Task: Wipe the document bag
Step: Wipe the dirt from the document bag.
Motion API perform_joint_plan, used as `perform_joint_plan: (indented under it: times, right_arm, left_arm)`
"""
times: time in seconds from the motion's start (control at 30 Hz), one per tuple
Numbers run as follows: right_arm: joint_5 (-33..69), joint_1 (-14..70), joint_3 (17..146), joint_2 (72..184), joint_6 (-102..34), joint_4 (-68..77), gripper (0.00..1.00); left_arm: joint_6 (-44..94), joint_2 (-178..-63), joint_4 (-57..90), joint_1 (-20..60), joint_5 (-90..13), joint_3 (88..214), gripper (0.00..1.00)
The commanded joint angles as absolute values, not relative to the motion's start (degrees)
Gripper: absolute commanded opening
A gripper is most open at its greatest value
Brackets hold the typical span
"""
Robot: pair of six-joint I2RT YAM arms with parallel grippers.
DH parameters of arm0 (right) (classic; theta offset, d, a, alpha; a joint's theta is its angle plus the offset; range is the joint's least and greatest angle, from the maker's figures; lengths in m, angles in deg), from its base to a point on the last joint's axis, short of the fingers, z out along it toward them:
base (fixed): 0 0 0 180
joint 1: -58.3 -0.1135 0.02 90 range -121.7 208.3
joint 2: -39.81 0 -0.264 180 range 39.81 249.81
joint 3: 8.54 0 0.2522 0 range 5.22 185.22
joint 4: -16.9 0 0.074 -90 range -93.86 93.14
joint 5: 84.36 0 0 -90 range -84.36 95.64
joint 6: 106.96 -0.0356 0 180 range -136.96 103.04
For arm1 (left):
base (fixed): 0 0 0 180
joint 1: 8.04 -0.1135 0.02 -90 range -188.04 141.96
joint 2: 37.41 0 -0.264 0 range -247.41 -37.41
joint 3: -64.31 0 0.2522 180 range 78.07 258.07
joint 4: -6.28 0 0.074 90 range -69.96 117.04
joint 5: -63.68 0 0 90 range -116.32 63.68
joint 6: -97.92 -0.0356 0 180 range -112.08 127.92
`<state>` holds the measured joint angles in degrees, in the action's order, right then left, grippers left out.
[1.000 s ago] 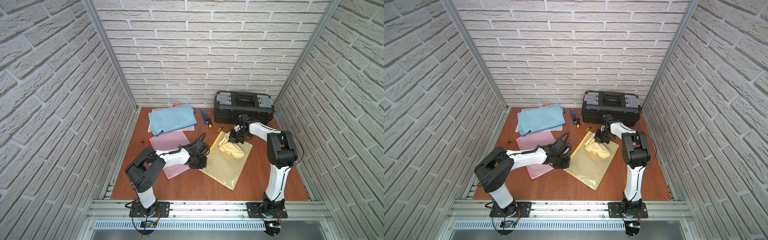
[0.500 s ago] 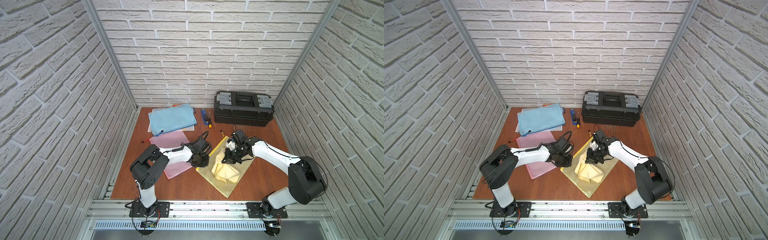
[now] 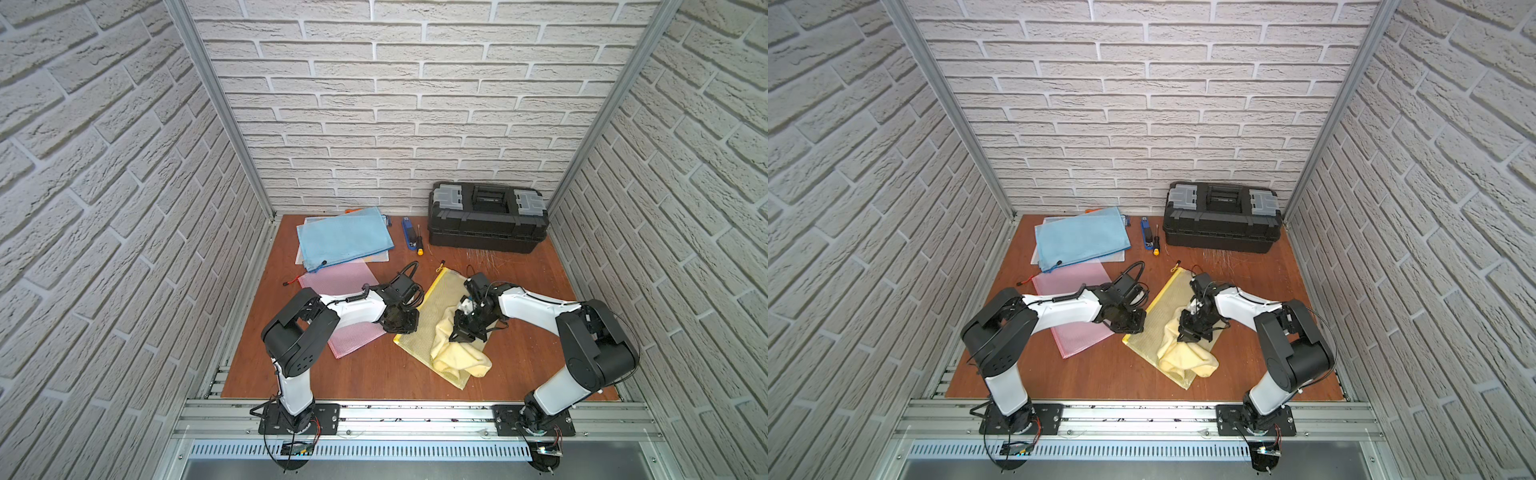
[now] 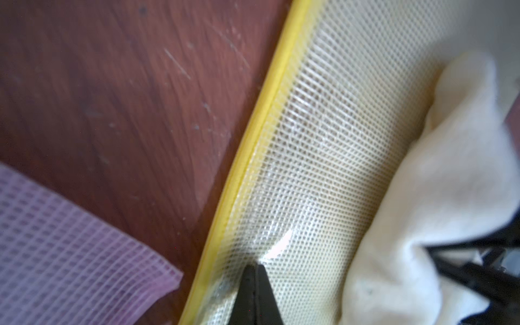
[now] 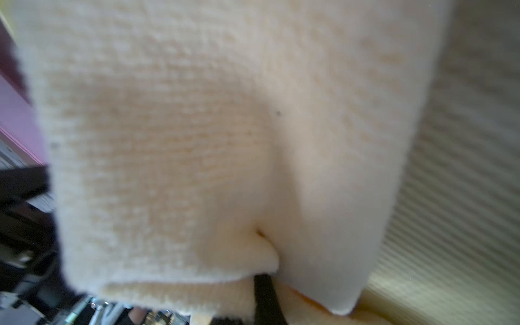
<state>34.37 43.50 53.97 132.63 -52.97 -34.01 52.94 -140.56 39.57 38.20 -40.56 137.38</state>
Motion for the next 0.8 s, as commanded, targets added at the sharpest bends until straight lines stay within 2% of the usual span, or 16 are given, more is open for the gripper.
perform_joint_plan:
  times: [0.0,0.27,0.43,0.6,0.77]
  right_arm:
    - [31.06,51.62,58.27,135.13,-46.04,-38.26,0.02]
    - [27.15,64.0,74.6,144.71,-40.37,-43.49,0.02]
    - [26.08,65.59,82.44,149.95,-38.46,-46.12,0.02]
    - [28.89,60.5,77.49,145.31,-40.08,-45.14,0.02]
    - [30.8,47.79,67.96,135.95,-45.45,-43.57,0.02]
  left_arm:
    - [52.15,-141.61,41.4,37.93,-39.63,137.14,0.0]
    - [52.17,-141.17,41.4,37.93,-39.28,136.71,0.0]
    - [52.22,-140.87,41.47,37.93,-39.17,136.26,0.0]
    - [52.03,-141.19,41.98,37.9,-39.33,136.99,0.0]
    - [51.52,-142.44,42.84,37.93,-39.67,138.84,0.0]
